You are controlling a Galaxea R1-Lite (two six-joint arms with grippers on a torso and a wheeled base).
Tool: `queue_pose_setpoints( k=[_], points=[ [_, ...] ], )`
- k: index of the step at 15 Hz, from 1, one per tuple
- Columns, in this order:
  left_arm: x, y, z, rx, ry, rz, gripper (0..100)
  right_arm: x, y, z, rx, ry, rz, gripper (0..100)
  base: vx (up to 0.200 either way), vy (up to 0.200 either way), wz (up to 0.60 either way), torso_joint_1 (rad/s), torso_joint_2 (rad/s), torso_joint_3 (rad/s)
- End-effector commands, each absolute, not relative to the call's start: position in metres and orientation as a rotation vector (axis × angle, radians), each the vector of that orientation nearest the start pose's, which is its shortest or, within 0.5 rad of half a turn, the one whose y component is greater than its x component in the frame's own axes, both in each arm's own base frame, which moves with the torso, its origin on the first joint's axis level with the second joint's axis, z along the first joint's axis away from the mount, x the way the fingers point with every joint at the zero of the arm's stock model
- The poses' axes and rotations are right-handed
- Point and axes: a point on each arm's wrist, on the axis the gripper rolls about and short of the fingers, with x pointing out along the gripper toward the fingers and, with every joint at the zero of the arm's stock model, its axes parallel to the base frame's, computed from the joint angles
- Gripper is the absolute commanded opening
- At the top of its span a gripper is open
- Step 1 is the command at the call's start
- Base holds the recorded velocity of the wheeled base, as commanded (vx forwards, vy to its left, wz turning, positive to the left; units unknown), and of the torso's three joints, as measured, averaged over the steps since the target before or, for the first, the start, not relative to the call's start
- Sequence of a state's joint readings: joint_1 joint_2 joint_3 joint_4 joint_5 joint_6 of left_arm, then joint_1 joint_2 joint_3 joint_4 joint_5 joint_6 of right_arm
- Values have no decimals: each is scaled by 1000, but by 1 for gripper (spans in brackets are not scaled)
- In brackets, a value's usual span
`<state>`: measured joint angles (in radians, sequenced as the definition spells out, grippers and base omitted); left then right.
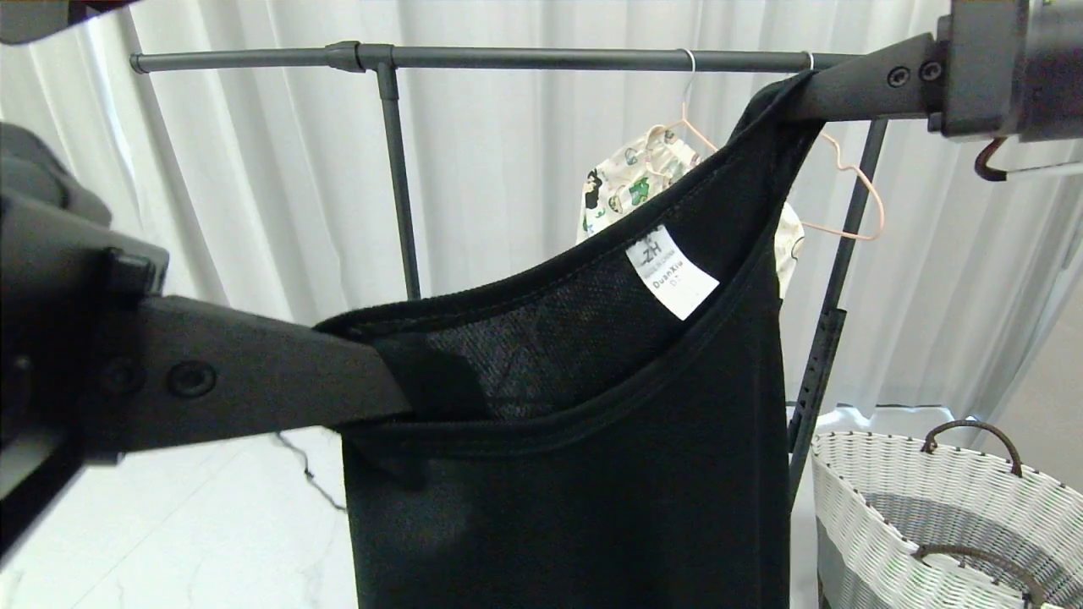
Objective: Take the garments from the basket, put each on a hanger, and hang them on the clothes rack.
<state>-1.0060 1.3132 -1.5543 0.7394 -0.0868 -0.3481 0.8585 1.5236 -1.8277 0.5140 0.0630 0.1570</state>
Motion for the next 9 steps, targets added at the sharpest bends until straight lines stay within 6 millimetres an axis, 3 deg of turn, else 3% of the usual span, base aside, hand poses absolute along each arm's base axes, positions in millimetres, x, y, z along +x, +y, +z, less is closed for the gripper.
queue_pose_setpoints(
  k=[1, 6, 9],
  points=[
    [80, -134, 353, -67, 648, -982, 0, 159, 187, 398, 52, 291, 901, 0, 0, 0, 0, 0, 0, 0],
    [82, -133, 345, 17, 614, -902, 0, 155, 183, 399, 52, 289, 898, 0, 0, 0, 0, 0, 0, 0],
    [86, -132, 340, 96, 584, -849, 0, 146, 168, 396, 19, 347, 830, 0, 0, 0, 0, 0, 0, 0]
  ],
)
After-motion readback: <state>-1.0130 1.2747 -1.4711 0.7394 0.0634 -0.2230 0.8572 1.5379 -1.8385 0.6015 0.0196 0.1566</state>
